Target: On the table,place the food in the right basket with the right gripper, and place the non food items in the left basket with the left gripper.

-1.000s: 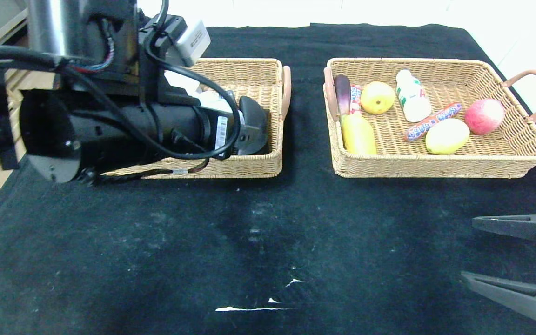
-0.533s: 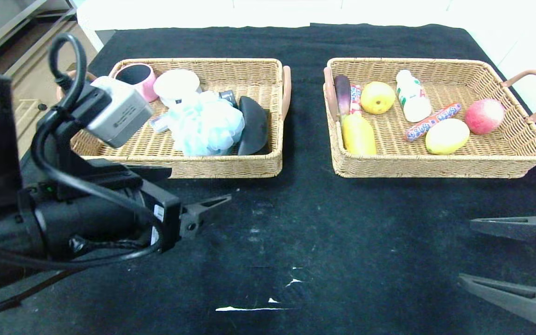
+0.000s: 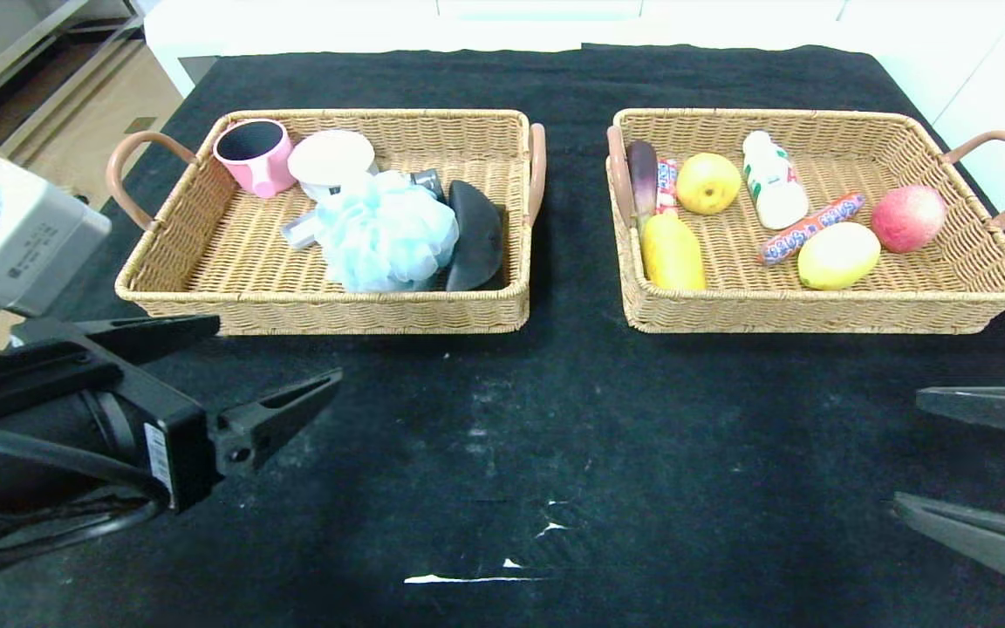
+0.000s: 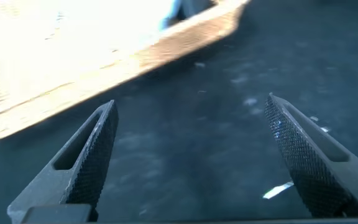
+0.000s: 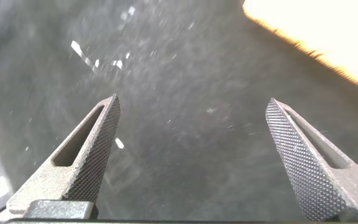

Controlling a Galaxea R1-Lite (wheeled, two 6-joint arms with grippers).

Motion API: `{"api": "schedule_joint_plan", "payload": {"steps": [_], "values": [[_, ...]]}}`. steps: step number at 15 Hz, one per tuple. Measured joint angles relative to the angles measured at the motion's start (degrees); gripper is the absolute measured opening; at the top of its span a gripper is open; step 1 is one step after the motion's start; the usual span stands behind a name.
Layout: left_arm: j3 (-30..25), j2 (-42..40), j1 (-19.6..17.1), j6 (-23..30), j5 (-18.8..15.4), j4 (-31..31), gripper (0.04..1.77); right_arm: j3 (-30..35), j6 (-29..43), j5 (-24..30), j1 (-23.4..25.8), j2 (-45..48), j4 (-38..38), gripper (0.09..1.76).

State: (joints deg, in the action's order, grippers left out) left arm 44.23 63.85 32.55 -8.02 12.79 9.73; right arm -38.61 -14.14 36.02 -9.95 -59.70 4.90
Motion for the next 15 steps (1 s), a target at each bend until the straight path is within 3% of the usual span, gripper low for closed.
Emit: {"api": "schedule_joint_plan", "payload": {"steps": [3,6,10,15], "values": [[-0.8,-5.8,-5.0,1.0,-4.1,-1.9,1.71,-0.8,0.2,-0.9,1.7,5.3,-4.0,1.71],[0.3,-13.3,-10.3,1.8,-6.7,-10.1,1.71,-2.6,0.1,-2.2,4.7,12.2,-13.3,1.71],[5.7,-22.6,-18.5,2.3,-13.0,-21.1,1.71,-8.5,0.2,-7.0,8.3,21.8,-26.5,1.71],[13.5,-31.7,-28.3,1.9,-22.9,-35.0,1.71,-10.5,0.1,-12.6,9.3,32.0,-33.4,1.71]]}}
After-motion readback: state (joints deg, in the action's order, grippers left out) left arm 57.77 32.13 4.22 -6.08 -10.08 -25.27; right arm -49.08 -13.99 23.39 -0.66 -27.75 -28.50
